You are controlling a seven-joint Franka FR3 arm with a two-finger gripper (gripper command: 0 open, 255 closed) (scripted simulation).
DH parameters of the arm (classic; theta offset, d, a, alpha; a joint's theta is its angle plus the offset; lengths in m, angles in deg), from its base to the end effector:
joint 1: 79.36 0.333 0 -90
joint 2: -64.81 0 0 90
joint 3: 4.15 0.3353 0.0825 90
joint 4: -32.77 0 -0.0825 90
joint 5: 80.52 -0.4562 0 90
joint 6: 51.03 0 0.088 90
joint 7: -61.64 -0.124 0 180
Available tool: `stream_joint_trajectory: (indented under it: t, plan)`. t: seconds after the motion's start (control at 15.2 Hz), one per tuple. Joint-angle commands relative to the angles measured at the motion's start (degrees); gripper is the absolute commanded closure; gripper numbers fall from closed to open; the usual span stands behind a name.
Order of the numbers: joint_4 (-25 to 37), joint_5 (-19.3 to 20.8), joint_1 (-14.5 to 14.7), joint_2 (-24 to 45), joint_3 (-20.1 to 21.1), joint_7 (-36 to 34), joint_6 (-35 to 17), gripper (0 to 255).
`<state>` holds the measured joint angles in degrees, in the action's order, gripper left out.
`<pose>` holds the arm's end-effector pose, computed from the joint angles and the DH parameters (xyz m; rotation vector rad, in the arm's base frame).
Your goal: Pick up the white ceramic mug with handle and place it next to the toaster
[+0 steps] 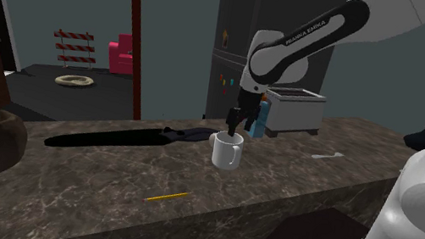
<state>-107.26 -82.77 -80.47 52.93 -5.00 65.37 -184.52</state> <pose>0.5203 -0.0165 0.3459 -3.1100 -0.0083 -0.1473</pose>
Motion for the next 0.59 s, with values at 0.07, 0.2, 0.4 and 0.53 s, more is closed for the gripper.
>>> stream_joint_trajectory:
  t: [0.07, 0.2, 0.4, 0.53]
  plan:
    - [-0.2, 0.1, -0.1, 2.5, -0.1, 0.2, -2.7, 0]
    - [-0.7, 0.0, -0.1, 3.7, -0.1, 0.2, -4.4, 0]
    - [-1.2, -0.2, 0.0, 5.2, -0.1, 0.3, -6.5, 0]
    - [-1.2, -0.2, 0.0, 5.2, -0.1, 0.3, -6.5, 0]
